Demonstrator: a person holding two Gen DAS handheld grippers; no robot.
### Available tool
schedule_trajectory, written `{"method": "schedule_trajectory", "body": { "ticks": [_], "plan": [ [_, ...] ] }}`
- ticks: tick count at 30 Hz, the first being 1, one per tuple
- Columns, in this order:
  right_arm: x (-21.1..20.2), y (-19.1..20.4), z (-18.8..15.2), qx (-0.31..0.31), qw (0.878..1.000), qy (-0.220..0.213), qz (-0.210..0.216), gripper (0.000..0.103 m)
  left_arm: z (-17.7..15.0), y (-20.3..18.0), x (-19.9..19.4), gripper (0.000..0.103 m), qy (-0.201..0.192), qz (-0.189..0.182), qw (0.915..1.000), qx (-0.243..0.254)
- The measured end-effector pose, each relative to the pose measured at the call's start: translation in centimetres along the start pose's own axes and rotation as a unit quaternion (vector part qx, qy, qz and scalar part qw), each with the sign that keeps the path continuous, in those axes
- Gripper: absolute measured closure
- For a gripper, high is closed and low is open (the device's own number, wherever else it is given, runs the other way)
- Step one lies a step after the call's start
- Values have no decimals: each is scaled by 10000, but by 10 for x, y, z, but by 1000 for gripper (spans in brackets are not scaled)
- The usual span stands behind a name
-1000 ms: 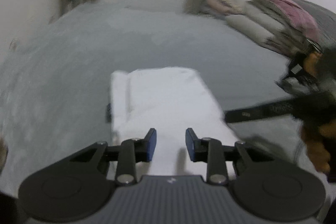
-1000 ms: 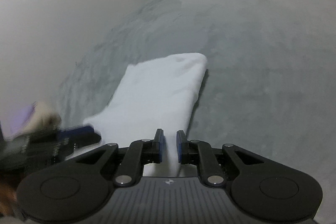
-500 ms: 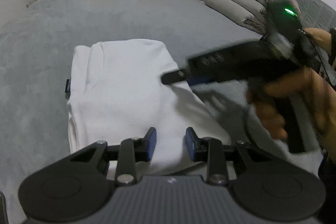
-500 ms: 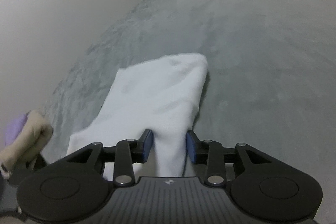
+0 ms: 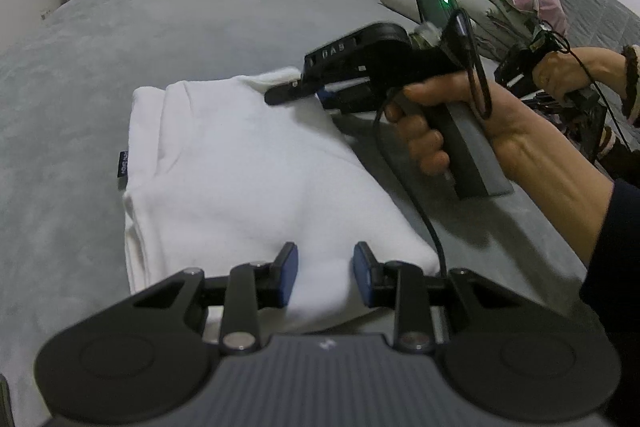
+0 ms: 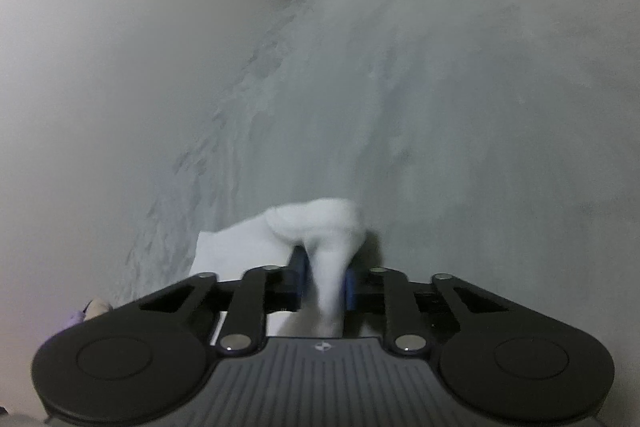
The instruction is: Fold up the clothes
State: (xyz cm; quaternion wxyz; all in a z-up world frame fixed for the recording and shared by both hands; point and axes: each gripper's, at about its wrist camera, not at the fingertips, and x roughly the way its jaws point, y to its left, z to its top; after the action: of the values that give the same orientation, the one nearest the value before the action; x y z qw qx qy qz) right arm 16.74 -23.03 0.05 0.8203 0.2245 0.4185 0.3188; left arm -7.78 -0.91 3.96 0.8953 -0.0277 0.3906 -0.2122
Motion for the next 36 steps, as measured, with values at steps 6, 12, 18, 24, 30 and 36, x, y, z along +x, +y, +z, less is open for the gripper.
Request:
{"method": "schedule_trajectory", "body": {
  "ticks": [6,12,18,24,30,36],
  "plan": [
    [7,1,19,-54,9993,-30,360,90,-4,-3,-1,75,-21,21,9999,101],
    [17,-18,16,213,9991,-22,361,79,-1,-7,1,75,-12,-4,9999,123],
    [-18,-4,21,308,9986,-415,66,50,3,0,1,74,-16,-110,9999,-5],
    [-60,33,6,-80,9944,-661,-815,49,7,13,-2,74,6,-285,9992,-284],
    [-92,89,-44,-1016,9900,131,-974,50,14,44,-18,67,-274,62,9949,-973],
    [-73,110,-103,-1766,9735,659,-1294,49,11,69,-10,71,-215,274,9858,-1643]
  ]
}}
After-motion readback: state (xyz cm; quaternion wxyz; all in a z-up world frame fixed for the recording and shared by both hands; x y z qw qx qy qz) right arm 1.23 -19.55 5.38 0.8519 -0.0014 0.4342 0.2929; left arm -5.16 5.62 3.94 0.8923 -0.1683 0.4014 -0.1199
